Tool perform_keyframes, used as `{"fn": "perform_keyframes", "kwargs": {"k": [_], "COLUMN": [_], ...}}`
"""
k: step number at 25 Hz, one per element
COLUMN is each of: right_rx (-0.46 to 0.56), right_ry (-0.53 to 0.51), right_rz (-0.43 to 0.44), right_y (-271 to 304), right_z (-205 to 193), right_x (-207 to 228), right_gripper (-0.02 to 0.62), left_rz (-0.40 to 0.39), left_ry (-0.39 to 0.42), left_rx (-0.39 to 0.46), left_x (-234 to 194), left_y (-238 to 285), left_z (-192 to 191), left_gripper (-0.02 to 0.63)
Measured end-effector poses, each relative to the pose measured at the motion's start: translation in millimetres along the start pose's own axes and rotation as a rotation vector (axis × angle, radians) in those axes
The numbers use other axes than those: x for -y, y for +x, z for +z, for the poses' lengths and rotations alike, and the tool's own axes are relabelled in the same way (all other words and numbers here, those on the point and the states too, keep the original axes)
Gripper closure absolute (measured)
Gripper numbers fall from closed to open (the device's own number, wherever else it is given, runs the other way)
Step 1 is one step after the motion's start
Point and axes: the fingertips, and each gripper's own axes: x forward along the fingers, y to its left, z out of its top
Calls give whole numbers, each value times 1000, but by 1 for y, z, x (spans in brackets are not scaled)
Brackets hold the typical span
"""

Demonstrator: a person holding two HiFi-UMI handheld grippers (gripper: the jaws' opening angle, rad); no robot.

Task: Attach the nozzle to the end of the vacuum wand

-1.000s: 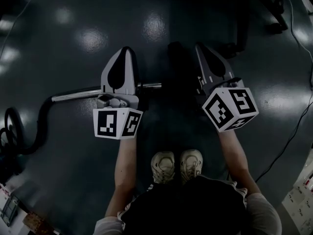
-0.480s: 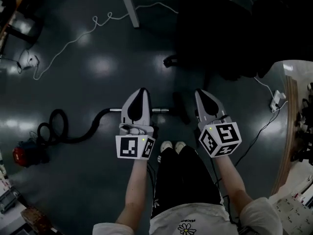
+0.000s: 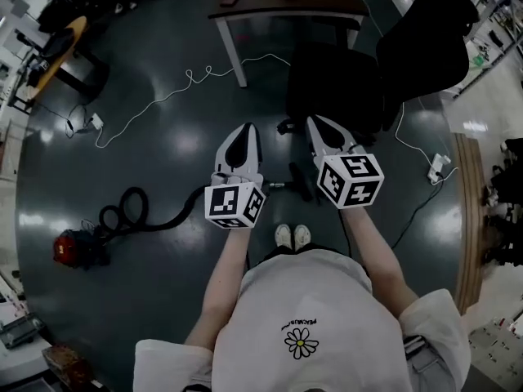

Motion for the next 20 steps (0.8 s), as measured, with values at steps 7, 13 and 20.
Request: {"fn": "perform_keyframes", "kwargs": {"k": [7, 13, 20], "right_rx": [55, 52, 56], "right_ry": [-27, -50, -82], "right_rz": [9, 14, 16], "right_y": [-27, -32, -34], "right_z": [11, 10, 10], "right_x": [-21, -23, -24], "right_gripper": [588, 588, 588], "left_rz": [-32, -23, -13], "left_ry": [65, 104, 109], "left_rx": [27, 44, 43], "left_x": [21, 25, 21], "left_y": [-16, -19, -20], "left_z": [20, 30, 28], "left_gripper": [603, 602, 603]}}
